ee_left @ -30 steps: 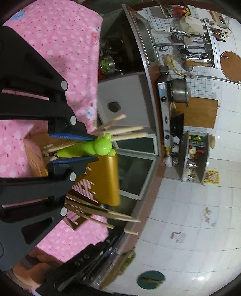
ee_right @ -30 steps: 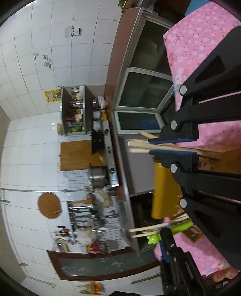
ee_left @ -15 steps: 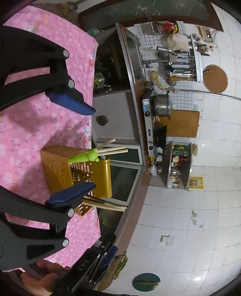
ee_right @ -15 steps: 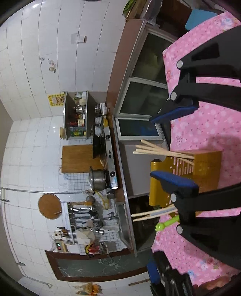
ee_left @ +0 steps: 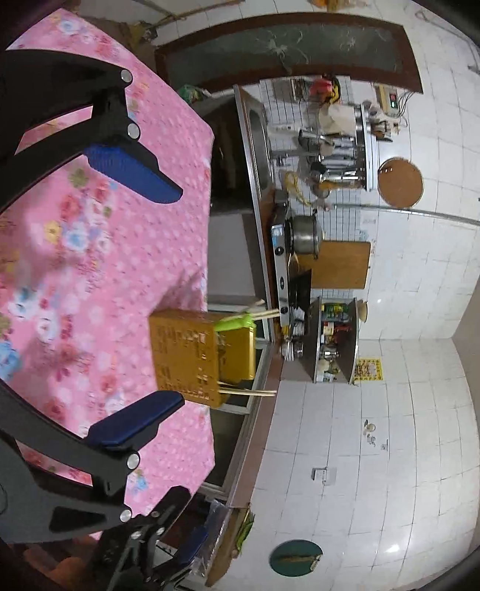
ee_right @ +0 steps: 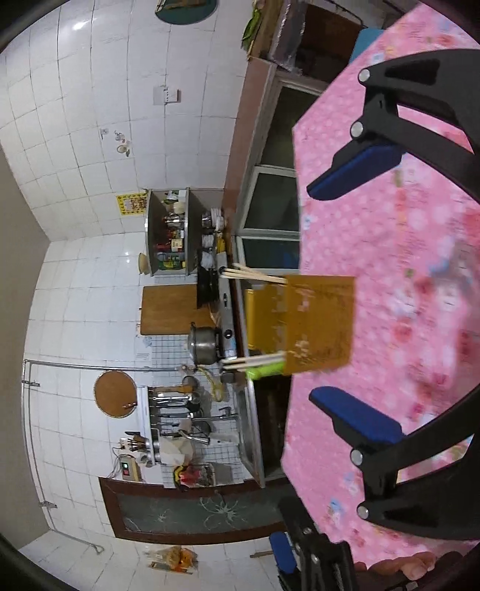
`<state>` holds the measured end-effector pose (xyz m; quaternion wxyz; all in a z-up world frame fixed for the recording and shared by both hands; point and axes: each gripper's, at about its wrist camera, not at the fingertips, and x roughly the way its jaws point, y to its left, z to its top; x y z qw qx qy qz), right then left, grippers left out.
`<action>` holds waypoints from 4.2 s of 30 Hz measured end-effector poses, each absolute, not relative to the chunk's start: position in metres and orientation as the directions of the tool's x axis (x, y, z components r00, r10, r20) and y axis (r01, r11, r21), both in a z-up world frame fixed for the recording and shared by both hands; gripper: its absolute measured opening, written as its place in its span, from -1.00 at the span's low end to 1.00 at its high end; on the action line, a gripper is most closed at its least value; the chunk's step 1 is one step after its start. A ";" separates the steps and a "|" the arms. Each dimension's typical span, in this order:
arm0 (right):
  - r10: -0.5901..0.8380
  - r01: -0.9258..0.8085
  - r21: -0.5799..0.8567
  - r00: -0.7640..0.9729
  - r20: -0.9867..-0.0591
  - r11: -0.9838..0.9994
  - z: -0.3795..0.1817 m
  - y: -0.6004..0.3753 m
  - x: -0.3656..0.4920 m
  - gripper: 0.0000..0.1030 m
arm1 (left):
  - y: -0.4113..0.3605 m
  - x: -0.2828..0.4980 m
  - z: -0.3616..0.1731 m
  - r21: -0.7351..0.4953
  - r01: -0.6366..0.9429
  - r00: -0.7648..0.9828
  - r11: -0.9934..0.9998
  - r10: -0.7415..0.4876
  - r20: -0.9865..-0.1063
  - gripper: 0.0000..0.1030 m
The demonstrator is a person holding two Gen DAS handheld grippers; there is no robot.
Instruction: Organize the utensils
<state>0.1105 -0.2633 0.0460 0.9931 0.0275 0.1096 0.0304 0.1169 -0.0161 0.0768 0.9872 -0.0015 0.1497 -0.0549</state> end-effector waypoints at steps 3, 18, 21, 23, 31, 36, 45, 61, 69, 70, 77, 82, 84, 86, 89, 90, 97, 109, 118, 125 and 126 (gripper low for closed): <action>0.077 -0.063 0.061 0.965 -0.249 0.996 0.024 -0.259 0.099 0.91 | -0.015 0.100 0.056 -0.005 0.083 0.954 0.997 -0.081 -0.287 0.90; 0.042 -0.042 0.005 0.971 -0.236 0.999 -0.009 -0.245 0.090 0.91 | -0.010 0.084 0.012 0.052 -0.009 0.980 0.999 0.019 -0.200 0.90; 0.039 -0.043 -0.012 0.976 -0.215 0.999 -0.006 -0.242 0.087 0.91 | -0.008 0.089 0.007 0.053 -0.013 0.974 0.999 0.025 -0.226 0.90; 0.038 -0.041 -0.008 0.975 -0.218 0.999 -0.006 -0.243 0.087 0.91 | -0.008 0.091 0.006 0.051 -0.016 0.972 0.999 0.027 -0.235 0.90; 0.016 -0.008 0.031 0.969 -0.245 0.999 -0.009 -0.253 0.091 0.91 | -0.007 0.089 0.005 0.050 -0.011 0.972 0.999 0.023 -0.235 0.90; 0.013 -0.009 0.019 0.971 -0.239 1.000 -0.009 -0.251 0.091 0.91 | -0.009 0.090 0.004 0.058 -0.005 0.969 0.998 0.019 -0.245 0.90; 0.010 -0.006 0.015 0.971 -0.237 1.000 -0.010 -0.250 0.090 0.91 | -0.009 0.091 0.004 0.055 -0.003 0.968 0.998 0.017 -0.250 0.90; -0.005 0.009 0.014 0.970 -0.244 1.000 -0.009 -0.253 0.091 0.91 | -0.010 0.092 0.003 0.052 0.007 0.966 0.999 0.007 -0.257 0.90; -0.011 0.014 0.014 0.969 -0.246 1.000 -0.008 -0.253 0.091 0.91 | -0.012 0.091 0.003 0.051 0.008 0.967 0.999 0.006 -0.254 0.90; -0.011 0.016 0.016 0.969 -0.246 1.000 -0.008 -0.254 0.091 0.91 | -0.012 0.091 0.003 0.051 0.007 0.967 0.999 0.006 -0.255 0.90; -0.014 0.019 0.016 0.969 -0.246 1.000 -0.008 -0.254 0.091 0.91 | -0.012 0.090 0.002 0.052 0.009 0.967 0.999 0.005 -0.256 0.90; -0.016 0.021 0.015 0.969 -0.247 1.000 -0.008 -0.254 0.091 0.91 | -0.013 0.088 0.002 0.055 0.011 0.967 0.998 0.004 -0.256 0.90; -0.017 0.021 0.015 0.969 -0.246 1.000 -0.008 -0.255 0.091 0.91 | -0.013 0.088 0.002 0.053 0.009 0.967 0.999 0.004 -0.255 0.90; -0.017 0.022 0.015 0.969 -0.246 1.000 -0.008 -0.255 0.091 0.91 | -0.013 0.088 0.003 0.052 0.010 0.967 0.999 0.004 -0.253 0.90; -0.018 0.022 0.014 0.969 -0.246 1.000 -0.008 -0.255 0.091 0.91 | -0.013 0.087 0.003 0.053 0.009 0.968 0.999 0.005 -0.250 0.90; -0.019 0.023 0.013 0.969 -0.245 1.000 -0.008 -0.256 0.091 0.91 | -0.013 0.087 0.003 0.053 0.009 0.968 0.999 0.005 -0.249 0.90; -0.018 0.022 0.013 0.969 -0.245 1.000 -0.008 -0.256 0.092 0.91 | -0.014 0.086 0.003 0.054 0.009 0.969 0.999 0.005 -0.246 0.90; -0.018 0.022 0.012 0.969 -0.245 1.000 -0.008 -0.257 0.092 0.91 | -0.013 0.085 0.005 0.055 0.008 0.970 0.998 0.006 -0.243 0.90; -0.018 0.021 0.012 0.969 -0.246 1.000 -0.008 -0.257 0.092 0.91 | -0.014 0.084 0.007 0.057 0.008 0.971 0.998 0.006 -0.240 0.90; -0.018 0.021 0.011 0.969 -0.245 1.000 -0.008 -0.256 0.092 0.91 | -0.014 0.084 0.007 0.057 0.008 0.971 0.998 0.006 -0.239 0.90; -0.018 0.021 0.011 0.969 -0.245 1.000 -0.008 -0.256 0.092 0.91 | -0.014 0.084 0.007 0.056 0.008 0.971 0.998 0.006 -0.239 0.90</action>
